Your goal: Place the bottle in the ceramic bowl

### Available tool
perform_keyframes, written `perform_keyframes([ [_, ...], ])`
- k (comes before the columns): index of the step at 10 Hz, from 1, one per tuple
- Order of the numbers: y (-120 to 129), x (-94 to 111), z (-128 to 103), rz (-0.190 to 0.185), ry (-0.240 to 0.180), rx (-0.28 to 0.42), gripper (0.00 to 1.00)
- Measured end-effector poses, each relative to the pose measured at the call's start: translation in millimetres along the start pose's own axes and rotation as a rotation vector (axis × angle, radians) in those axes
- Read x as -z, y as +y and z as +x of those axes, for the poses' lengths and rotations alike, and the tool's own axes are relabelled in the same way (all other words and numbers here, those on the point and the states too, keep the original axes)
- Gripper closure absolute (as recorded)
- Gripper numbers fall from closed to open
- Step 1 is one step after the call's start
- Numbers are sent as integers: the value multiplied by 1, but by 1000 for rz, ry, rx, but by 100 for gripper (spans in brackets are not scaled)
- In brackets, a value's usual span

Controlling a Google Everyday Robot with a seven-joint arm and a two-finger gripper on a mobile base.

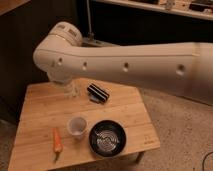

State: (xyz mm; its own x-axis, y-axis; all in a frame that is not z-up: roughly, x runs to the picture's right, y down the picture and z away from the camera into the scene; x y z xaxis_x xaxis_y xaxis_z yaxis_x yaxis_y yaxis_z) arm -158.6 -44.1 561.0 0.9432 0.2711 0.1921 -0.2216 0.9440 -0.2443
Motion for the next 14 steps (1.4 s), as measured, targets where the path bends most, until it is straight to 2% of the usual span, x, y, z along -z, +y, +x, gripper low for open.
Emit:
perform_keyframes([
  [1, -17, 26, 31, 94, 44, -75, 100],
  [3, -37, 44, 71, 159, 108, -187, 100],
  [4, -47, 53, 101, 171, 163, -272, 100],
  [5, -55, 59, 133, 156, 240, -360, 100],
  [6, -60, 62, 151, 130, 298, -417, 100],
  [7, -65, 63, 170, 88, 372, -479, 100],
  [8, -66, 61, 186, 6, 446, -544, 100],
  [9, -63, 59, 194, -85, 458, -569, 100],
  [10, -59, 57, 202, -160, 459, -580, 100],
  [11, -43, 52, 200, -274, 444, -565, 100],
  [12, -28, 52, 200, -345, 420, -549, 100],
  [13, -18, 55, 203, -385, 403, -538, 100],
  [14, -5, 58, 201, -426, 365, -517, 100],
])
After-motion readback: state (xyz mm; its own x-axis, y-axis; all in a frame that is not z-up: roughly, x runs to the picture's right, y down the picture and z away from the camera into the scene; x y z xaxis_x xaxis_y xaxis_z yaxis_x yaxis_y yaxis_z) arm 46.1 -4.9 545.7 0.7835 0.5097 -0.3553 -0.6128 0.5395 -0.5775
